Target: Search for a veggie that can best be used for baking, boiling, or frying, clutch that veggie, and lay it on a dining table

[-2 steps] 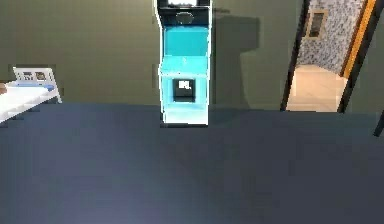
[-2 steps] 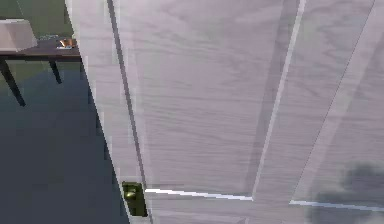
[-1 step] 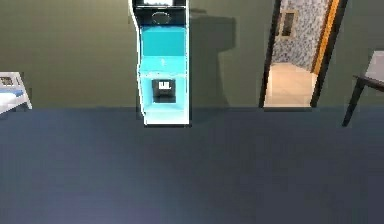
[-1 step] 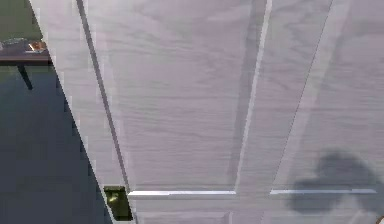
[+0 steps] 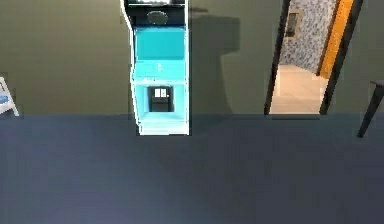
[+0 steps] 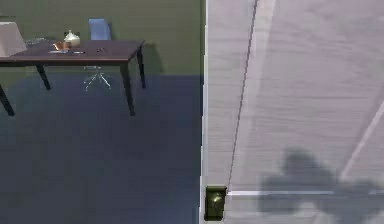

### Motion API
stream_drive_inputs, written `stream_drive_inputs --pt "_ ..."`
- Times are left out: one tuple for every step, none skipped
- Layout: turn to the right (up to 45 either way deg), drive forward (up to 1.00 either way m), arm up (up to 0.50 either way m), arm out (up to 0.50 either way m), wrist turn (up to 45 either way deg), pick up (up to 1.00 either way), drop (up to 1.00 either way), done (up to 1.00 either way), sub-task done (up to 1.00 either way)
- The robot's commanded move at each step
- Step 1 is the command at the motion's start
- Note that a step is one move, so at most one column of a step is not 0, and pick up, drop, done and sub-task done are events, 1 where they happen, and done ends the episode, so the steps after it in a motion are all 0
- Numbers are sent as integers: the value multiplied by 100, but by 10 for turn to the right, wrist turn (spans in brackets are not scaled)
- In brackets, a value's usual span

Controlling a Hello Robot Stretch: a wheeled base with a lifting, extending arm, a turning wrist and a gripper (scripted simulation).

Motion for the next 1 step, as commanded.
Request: stream_drive_inputs --pt "330 0 0 0 0 0 0 0 0"
